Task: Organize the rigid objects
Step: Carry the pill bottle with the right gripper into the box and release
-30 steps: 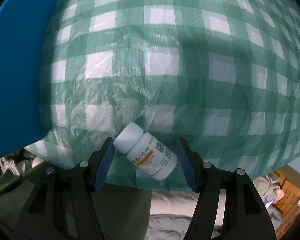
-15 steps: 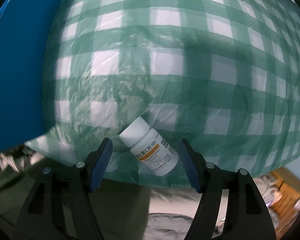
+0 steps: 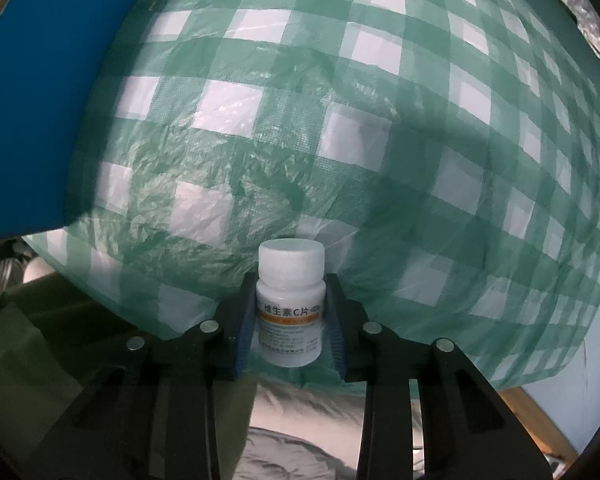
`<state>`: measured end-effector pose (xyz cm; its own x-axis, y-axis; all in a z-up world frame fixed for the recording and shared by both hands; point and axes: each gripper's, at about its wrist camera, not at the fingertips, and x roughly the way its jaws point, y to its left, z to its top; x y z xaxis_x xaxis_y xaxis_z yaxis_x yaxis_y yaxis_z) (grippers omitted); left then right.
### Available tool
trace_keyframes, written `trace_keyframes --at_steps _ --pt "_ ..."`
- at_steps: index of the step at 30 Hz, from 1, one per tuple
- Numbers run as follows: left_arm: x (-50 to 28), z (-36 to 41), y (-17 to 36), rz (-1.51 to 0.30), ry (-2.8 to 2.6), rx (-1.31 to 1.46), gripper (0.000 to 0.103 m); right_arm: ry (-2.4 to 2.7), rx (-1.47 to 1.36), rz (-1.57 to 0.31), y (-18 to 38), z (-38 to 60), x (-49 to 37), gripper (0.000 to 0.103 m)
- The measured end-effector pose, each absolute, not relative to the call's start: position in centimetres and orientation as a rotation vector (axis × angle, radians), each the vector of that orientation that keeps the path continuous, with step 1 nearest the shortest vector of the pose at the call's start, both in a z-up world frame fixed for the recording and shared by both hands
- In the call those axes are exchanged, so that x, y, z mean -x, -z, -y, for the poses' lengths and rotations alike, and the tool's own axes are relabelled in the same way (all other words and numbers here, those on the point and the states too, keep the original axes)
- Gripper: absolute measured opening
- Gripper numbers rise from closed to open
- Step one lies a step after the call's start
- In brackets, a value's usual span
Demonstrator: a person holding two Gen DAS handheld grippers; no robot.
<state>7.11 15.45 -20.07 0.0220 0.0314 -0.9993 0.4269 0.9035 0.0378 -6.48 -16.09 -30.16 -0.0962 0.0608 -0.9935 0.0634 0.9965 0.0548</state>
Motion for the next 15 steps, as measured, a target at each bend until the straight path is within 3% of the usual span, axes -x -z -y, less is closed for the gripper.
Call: trace_keyframes --at_steps 15 --pt "-7.3 -15.7 19.7 -1.524 0.317 -0.364 0.01 -0.028 -0.117 -1.625 25.1 17.4 1.6 0.031"
